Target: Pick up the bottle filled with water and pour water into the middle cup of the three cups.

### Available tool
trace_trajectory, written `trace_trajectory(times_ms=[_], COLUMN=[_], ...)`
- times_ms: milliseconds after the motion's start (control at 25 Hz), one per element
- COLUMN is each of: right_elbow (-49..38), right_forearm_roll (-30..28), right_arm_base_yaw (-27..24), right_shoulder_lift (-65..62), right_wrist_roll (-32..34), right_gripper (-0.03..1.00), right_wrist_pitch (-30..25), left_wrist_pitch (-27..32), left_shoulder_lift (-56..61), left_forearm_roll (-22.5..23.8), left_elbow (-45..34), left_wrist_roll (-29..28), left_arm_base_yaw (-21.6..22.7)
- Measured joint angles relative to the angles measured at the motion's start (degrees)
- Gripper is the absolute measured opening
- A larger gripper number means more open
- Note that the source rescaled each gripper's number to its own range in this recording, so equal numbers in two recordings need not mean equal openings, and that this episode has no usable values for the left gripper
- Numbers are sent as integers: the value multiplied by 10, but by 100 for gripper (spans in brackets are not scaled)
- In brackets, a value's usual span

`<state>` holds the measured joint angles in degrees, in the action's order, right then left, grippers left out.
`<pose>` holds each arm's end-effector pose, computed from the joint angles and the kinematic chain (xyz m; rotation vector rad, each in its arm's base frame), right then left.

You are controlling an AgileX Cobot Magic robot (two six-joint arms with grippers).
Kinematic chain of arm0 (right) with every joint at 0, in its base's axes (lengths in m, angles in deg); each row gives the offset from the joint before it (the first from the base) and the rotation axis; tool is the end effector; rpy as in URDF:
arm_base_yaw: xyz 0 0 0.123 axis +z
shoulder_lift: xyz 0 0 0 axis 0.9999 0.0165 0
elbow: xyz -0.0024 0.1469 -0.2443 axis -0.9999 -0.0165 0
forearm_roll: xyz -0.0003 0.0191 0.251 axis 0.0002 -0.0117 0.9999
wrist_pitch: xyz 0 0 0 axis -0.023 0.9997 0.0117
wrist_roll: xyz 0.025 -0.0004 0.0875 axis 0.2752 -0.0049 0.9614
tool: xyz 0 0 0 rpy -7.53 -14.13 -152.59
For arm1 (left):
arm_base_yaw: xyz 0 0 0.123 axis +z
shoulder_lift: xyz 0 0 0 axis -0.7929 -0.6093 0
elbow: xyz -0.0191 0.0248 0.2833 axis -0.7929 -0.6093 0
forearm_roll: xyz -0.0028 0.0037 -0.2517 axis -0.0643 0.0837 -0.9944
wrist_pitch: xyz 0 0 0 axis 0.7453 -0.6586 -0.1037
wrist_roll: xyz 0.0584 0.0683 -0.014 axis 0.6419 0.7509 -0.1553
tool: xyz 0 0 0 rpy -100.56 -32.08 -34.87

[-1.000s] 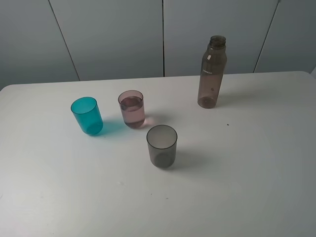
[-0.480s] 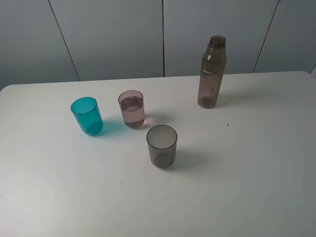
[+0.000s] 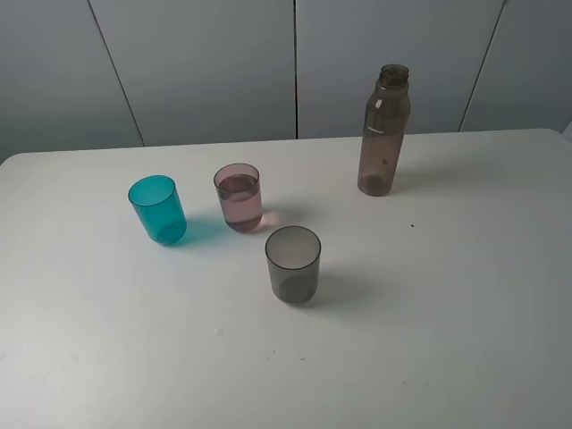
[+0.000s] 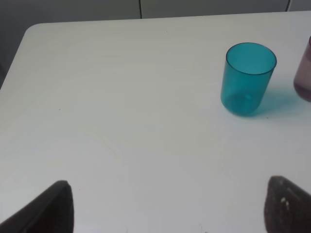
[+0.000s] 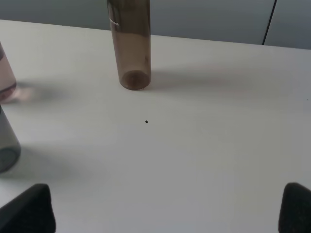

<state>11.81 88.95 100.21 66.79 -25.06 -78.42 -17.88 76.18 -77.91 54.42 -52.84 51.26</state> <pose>-0.0073 -0.0024 0.2785 -0.1996 2.0533 0.1061 -0.0078 0.0018 0.2785 -0.0046 2.0496 -0.0040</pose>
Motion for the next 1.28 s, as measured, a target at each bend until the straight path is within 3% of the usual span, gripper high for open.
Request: trace_trajectory(times_ms=[200,480,1280], right_elbow=[0,0,0], right_forearm_roll=[-1,-1,0], right_arm_base_yaw=[-28,-180,-170], right_shoulder_lift=[0,0,-1], right_wrist_roll=[3,5,4], right_gripper=[99,99,99], right_wrist_pitch=[0,0,0], left_wrist_pitch=[0,0,0], left_shoulder_lift=[0,0,0], left_forearm_roll=[0,0,0], left_elbow=[0,0,0], left_wrist_roll=[0,1,4], left_arm_base_yaw=[0,0,0])
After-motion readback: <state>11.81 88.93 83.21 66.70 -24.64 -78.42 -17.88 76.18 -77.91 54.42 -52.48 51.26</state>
